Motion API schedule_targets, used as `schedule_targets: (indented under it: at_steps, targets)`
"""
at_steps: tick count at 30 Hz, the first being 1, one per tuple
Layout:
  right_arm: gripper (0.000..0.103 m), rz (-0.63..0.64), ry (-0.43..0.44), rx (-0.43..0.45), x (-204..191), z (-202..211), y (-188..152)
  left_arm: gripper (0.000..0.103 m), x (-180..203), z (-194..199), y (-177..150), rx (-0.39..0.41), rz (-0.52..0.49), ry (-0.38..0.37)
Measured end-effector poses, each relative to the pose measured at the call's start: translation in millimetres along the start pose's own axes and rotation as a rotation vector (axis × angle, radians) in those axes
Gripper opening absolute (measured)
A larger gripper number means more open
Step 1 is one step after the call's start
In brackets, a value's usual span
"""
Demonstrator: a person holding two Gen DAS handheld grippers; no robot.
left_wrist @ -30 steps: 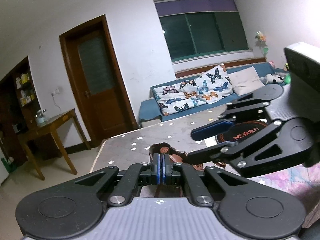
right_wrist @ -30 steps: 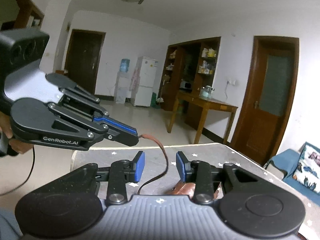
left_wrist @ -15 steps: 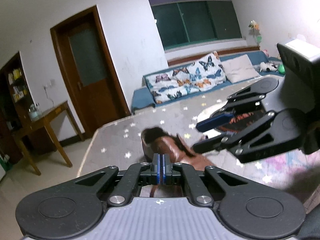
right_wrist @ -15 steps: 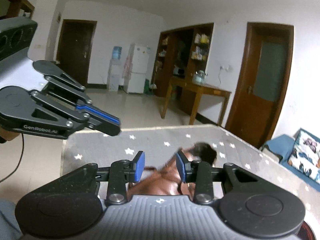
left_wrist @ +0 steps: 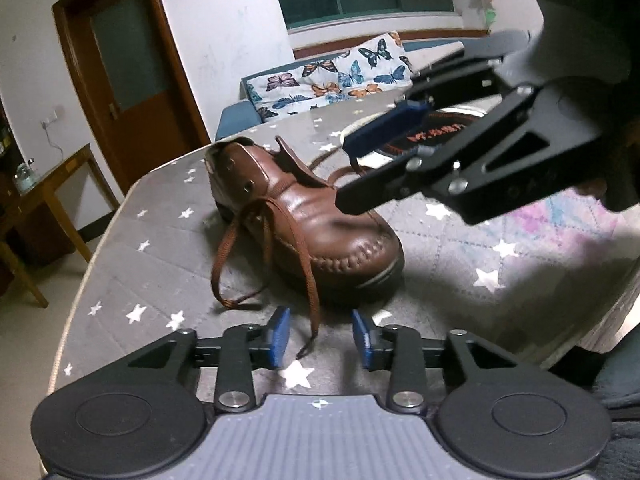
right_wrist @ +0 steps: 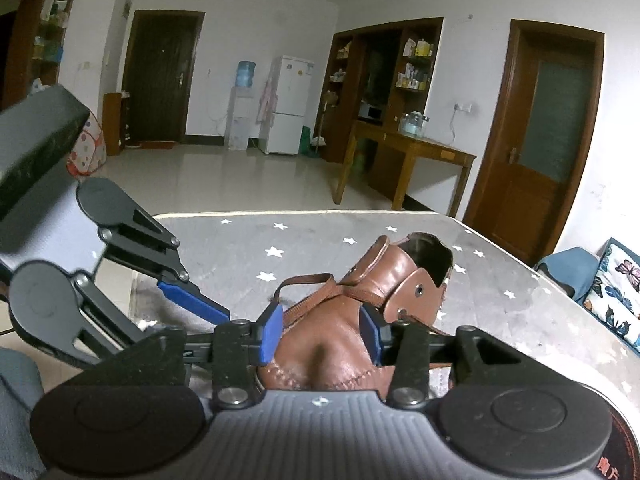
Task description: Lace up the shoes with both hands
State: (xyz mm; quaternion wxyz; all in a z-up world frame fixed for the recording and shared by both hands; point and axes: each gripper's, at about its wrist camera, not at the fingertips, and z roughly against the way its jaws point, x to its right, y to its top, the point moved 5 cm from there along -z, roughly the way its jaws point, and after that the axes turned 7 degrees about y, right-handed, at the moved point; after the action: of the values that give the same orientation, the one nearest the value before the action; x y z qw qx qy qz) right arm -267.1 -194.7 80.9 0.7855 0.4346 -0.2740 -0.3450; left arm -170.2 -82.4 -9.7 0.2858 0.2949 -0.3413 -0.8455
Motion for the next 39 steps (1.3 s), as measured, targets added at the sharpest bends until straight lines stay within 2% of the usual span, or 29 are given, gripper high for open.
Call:
schedule_targets:
  at_steps: [2,6,14,17,20,24,27,33,36,39]
  targets:
    - [0.045,-0.001,-0.001,-0.006,0.6,-0.2,-0.9,0.038,1.1,-2.4,-1.6,-0.003,-0.006,-0.009]
    - [0.045,0.002,0.000,-0.011,0.3,-2.0,-1.5,0.027,3.4,-7.1,-4.7,-0.010,-0.018,-0.028]
    - [0.046,0.002,0.004,-0.003,1.7,-4.8,-0.6,0.026,-4.9,-16.5,-8.3,-0.021,0.005,-0.035]
    - [0.046,0.001,0.005,-0.005,1.9,-6.6,-1.2,0.011,-6.8,-20.1,-6.6,-0.024,0.021,-0.057]
    - [0.046,0.013,0.007,-0.011,-0.8,-1.5,-0.4,0.006,-9.4,-19.7,-5.5,-0.023,0.027,-0.066]
    - [0.046,0.040,0.013,-0.018,-3.0,-0.1,0.3,0.003,-15.4,-6.1,0.7,0.005,0.025,-0.059]
    - [0.046,0.074,0.030,-0.019,-6.3,-0.4,1.5,0.003,-22.5,16.9,14.5,0.059,0.017,-0.072]
    - [0.046,0.239,0.023,-0.012,-22.7,-8.8,4.6,0.003,-31.4,56.3,41.1,0.147,-0.045,-0.067]
    - [0.046,0.301,0.014,0.016,-28.2,-12.7,7.3,0.003,-33.9,71.8,51.2,0.175,-0.050,-0.089]
    - [0.047,0.287,0.039,0.069,-29.2,-13.2,13.4,0.003,-33.9,86.7,59.5,0.200,-0.031,-0.125]
